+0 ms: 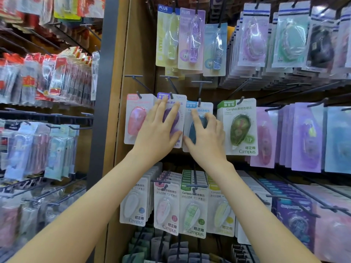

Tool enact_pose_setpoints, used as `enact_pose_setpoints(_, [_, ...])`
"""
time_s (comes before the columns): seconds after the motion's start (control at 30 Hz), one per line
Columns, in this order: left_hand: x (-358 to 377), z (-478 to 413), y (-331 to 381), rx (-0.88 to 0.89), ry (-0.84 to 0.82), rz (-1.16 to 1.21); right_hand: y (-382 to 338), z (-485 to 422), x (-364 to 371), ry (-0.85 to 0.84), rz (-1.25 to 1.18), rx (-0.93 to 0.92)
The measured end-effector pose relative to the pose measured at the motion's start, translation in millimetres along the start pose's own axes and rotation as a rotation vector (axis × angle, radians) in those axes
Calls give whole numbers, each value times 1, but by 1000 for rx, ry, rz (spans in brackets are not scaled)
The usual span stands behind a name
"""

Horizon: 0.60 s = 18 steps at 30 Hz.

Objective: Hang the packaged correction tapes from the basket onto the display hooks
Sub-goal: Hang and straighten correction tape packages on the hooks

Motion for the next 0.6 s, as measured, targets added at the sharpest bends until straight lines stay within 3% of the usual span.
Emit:
enact_pose_setpoints(0.1, [-6,12,-4,-14,47,55,-6,10,-9,28,-72,-21])
enact_pose_setpoints(0.23, [-24,54,-16,-72,108,185,-43,43,-34,266,-247,-114])
enact_pose_setpoints(0.3, [-37,85,-28,-99,131,225,-72,65,-30,294,-330,-160])
enact_pose_setpoints(0.47, [-52,195,-96,-248,55,214,-173,114,36,75,-523,-258])
enact_pose_setpoints(0.6, [-50,328,-193,-524,-111,172,-269,171,128,-192,-634,-289])
Point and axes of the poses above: each hand's wrist, its own z-axis away from the middle knuckle, its own x-axis out of the palm, y = z × x, the point moved 10 cm from there along -z, towards the middle knuckle, and after that the axes turned 6 degrees about -z, right-handed, at the moved point
